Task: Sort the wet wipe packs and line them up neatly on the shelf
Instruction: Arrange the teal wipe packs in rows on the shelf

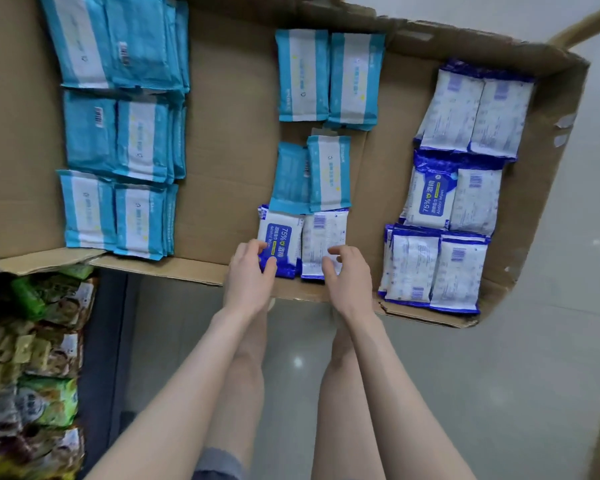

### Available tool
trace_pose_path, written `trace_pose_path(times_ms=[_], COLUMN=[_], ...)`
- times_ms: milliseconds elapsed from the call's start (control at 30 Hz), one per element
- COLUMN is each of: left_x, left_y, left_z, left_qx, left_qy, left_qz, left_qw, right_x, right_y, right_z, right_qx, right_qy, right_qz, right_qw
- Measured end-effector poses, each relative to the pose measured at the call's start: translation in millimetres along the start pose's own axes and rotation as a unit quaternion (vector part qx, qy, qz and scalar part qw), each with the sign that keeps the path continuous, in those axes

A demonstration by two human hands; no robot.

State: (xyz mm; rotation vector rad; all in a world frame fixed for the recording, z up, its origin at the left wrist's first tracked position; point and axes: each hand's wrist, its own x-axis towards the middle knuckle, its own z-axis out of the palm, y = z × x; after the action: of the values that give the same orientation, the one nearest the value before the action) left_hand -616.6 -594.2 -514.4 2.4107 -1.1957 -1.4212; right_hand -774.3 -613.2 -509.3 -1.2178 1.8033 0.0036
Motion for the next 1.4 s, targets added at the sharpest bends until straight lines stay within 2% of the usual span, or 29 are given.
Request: trace_pose_path(times_ms=[200, 333, 467, 600, 800, 933, 1067, 1200, 1400], left_x=[37.6, 60.0, 74.5, 76.4, 36.9, 27.2, 33.1, 44.9, 64.6], left_y=[-7.6, -2.8, -1.1, -6.4, 10.1, 39.4, 89.5, 145.2, 220.1], left_z=[4.2, 15.3, 22.1, 16.5, -7.5, -23.2, -29.0, -9.5, 53.4], left_qx=[-0.027, -0.068, -0.095, -0.126, -0.206, -0.265, -0.292, -0.321, -0.330], left_qy=[-0.010, 0.001, 0.005, -0.067, -0.070, -0.068, -0.083, -0.104, -0.109], left_qz=[-0.054, -0.083, -0.129, -0.131, -0.079, -0.026, 0.007, 0.011, -0.017], left_qw=[0.998, 0.994, 0.987, 0.981, 0.973, 0.962, 0.953, 0.941, 0.937], right_x=[19.5, 40.5, 58.2, 63.4, 30.8, 19.1, 21.8, 41.7, 91.1], right_y=[-3.1, -1.6, 3.4, 7.9, -3.2, -11.9, -17.7, -10.5, 21.1], right_z=[21.8, 34.3, 35.9, 28.8, 10.7, -21.4, -74.1, -127.8, -195.5], right_qx=[-0.028, 0.031, 0.064, 0.106, 0.314, 0.397, 0.424, 0.427, 0.418], right_qy=[0.073, 0.087, 0.070, 0.030, -0.013, 0.005, 0.032, 0.056, 0.048], right_qz=[0.047, 0.096, 0.135, 0.152, 0.156, 0.130, 0.090, 0.066, 0.091], right_qw=[0.996, 0.991, 0.986, 0.982, 0.936, 0.909, 0.901, 0.900, 0.903])
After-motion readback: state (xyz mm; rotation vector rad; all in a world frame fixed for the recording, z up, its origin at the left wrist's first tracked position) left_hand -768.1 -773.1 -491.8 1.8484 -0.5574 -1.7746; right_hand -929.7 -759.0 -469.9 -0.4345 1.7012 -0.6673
